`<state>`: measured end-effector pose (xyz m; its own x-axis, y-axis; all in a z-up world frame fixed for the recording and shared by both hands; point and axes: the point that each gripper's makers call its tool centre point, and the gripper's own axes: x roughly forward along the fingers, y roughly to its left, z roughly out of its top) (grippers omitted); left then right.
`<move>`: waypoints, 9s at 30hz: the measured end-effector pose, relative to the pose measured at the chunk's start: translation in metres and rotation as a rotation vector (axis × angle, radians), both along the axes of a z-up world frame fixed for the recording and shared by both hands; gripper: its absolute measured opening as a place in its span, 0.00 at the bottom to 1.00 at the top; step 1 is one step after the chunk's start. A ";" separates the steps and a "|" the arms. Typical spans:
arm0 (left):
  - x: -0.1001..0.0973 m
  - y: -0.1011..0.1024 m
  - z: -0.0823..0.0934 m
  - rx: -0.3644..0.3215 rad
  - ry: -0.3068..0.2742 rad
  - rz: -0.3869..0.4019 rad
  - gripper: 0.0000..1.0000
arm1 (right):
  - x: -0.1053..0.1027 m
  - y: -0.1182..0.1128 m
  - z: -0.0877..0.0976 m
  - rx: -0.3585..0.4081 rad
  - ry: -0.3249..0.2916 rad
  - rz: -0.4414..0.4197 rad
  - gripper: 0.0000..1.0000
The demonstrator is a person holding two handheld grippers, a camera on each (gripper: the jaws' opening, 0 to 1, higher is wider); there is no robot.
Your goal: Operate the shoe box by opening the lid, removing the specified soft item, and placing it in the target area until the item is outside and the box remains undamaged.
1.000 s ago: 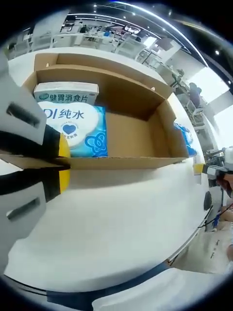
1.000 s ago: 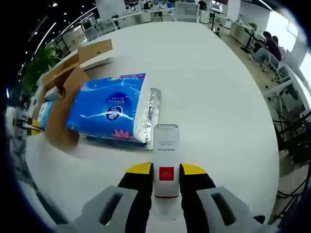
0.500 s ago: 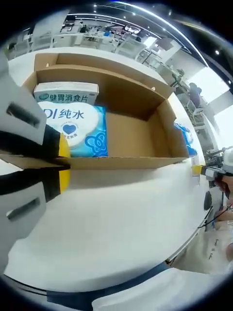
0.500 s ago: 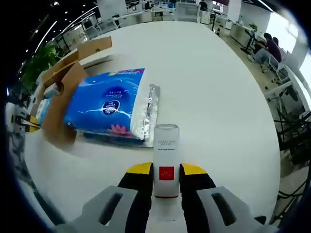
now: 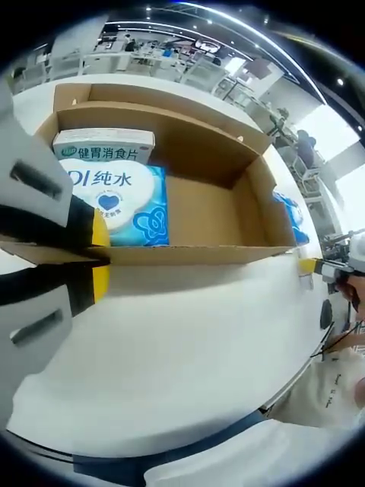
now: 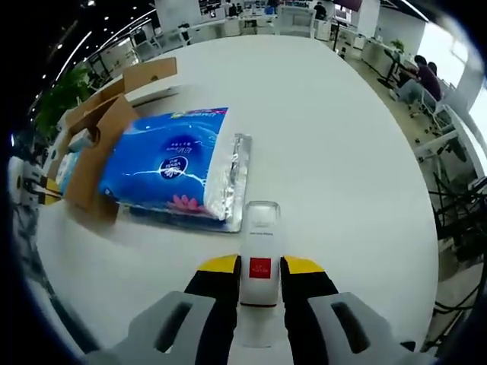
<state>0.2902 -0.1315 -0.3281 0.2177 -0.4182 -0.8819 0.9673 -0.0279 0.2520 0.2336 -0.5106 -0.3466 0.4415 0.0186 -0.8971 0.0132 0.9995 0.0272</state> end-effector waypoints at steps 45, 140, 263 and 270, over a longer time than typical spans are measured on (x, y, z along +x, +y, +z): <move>0.000 0.001 0.000 -0.001 0.002 0.004 0.05 | 0.027 0.056 0.103 -0.153 -0.295 0.165 0.48; 0.000 0.001 0.000 -0.011 -0.002 0.003 0.05 | 0.148 0.302 0.123 -0.094 -0.423 0.751 0.48; 0.000 0.000 0.000 -0.022 0.008 0.004 0.05 | 0.185 0.360 0.039 -0.118 -0.273 1.025 0.22; 0.001 0.000 0.000 -0.023 0.008 0.003 0.05 | 0.184 0.364 0.031 -0.140 -0.244 1.039 0.22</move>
